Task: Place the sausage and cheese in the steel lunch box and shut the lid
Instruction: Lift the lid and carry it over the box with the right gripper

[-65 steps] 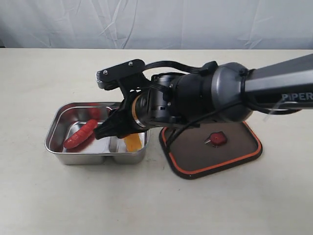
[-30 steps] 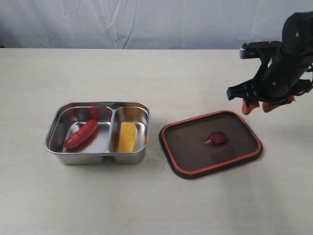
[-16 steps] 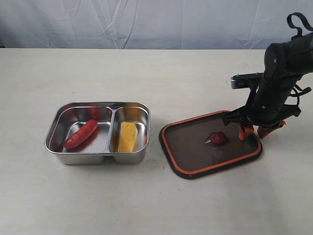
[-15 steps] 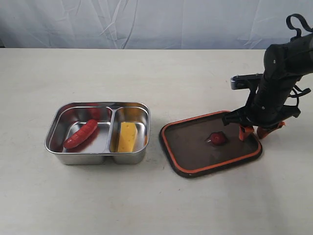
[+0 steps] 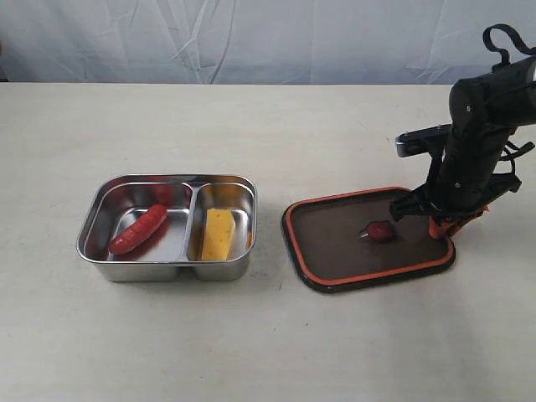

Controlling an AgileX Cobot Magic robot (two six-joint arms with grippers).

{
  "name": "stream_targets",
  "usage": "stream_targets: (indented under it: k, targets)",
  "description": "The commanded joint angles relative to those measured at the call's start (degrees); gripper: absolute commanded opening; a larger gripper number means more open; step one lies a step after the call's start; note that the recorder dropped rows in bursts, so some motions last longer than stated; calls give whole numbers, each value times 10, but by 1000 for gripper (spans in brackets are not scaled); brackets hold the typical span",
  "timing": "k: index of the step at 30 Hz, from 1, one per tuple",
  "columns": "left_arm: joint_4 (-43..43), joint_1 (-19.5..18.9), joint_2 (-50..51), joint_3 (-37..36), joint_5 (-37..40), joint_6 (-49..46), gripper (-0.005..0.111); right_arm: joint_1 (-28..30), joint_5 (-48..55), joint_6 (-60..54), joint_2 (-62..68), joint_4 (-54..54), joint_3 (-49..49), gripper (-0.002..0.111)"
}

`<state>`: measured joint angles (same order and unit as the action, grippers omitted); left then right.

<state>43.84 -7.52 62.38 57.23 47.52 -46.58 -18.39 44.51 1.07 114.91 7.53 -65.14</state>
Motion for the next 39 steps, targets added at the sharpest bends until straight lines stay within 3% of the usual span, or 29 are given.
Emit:
stream_targets:
  k: [1,6,9,18,23,27,32,39]
  targets:
    - [67,-2,21,3,30,0,10,4,15,10,-30,51,5,0]
    - [157,-2,55,3,66,-13,37,4,-13,25,-93,53,5,0]
    - [184,-2,81,3,93,-22,44,4,-23,25,-126,53,5,0]
    - [211,-2,154,3,152,-75,44,4,-30,-63,-225,27,5,0]
    - [286,-2,189,3,224,-154,44,-11,-27,-211,-265,-117,5,0]
    - [336,-1,212,3,224,-205,44,-53,-24,-305,-274,-206,5,0]
    - [320,1,221,3,224,-205,44,-118,-30,-316,-274,-208,5,0]
    - [283,53,227,3,224,-202,44,-175,-49,-326,-274,-207,5,0]
